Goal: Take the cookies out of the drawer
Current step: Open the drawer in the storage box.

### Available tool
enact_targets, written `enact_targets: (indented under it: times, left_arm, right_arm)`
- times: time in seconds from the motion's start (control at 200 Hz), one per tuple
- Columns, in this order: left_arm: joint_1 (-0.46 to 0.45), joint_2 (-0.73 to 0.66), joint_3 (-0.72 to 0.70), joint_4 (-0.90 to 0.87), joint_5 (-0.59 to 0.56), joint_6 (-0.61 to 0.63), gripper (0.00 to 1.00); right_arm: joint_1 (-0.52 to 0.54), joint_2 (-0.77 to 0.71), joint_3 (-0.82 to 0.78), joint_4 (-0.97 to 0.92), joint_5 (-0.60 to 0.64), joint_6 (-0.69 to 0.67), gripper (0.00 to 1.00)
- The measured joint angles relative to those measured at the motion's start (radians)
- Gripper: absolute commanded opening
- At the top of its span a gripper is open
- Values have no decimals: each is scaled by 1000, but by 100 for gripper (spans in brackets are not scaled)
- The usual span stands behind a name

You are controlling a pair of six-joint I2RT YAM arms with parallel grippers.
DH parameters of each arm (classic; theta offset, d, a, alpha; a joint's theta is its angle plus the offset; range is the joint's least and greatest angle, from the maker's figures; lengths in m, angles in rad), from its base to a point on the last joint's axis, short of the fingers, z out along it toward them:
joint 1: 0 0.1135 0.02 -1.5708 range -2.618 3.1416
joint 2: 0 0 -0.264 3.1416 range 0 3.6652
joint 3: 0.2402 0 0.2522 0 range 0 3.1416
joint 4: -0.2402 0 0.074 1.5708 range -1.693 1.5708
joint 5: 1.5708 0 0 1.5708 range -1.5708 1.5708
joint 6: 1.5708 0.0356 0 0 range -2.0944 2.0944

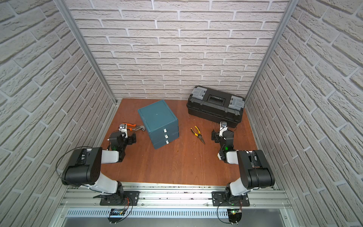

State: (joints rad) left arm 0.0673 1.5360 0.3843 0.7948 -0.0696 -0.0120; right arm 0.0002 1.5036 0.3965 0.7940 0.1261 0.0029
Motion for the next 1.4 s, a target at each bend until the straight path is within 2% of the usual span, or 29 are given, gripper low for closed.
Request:
enact_targets:
  times: [0.1, 0.22, 0.33, 0.435, 0.52, 0.6, 0.695, 0.75, 0.89, 1.075, 1.245, 1.4]
  left_arm:
    - [0, -65, 12, -69, 1, -1, 98]
    - [0, -196, 35, -174, 11, -7, 98]
    - [0, -320, 65, -293, 18, -21, 98]
    - [0, -426, 93, -414, 15, -55, 99]
    - [0, -501, 123, -530, -7, -106, 98]
    - [2, -571, 150, -641, -47, -180, 98]
    - [5, -654, 159, -740, -68, -277, 98]
    - [5, -693, 160, -790, -64, -330, 99]
    - [6, -766, 169, -914, -11, -465, 98]
    - [5, -794, 223, -1051, 90, -621, 98]
    - [-11, -792, 283, -1104, 172, -747, 98]
    - [-84, -742, 308, -1101, 217, -848, 97]
  right_arm:
    - [0, -106, -18, -54, -10, -3, 100]
    - [0, -307, -19, -156, -48, -21, 100]
    - [0, -443, 97, -412, -69, 14, 100]
    - [0, -452, 287, -653, -35, 117, 99]
    - [0, -418, 405, -794, -47, 161, 90]
    - [0, -388, 442, -866, -101, 201, 85]
    - [25, -364, 437, -913, -154, 246, 85]
    - [77, -352, 430, -928, -157, 255, 85]
    - [286, -328, 426, -927, -146, 250, 84]
    - [528, -316, 349, -787, -103, 197, 82]
    - [692, -249, 328, -660, -54, 133, 79]
    - [802, -169, 329, -513, 1, 82, 74]
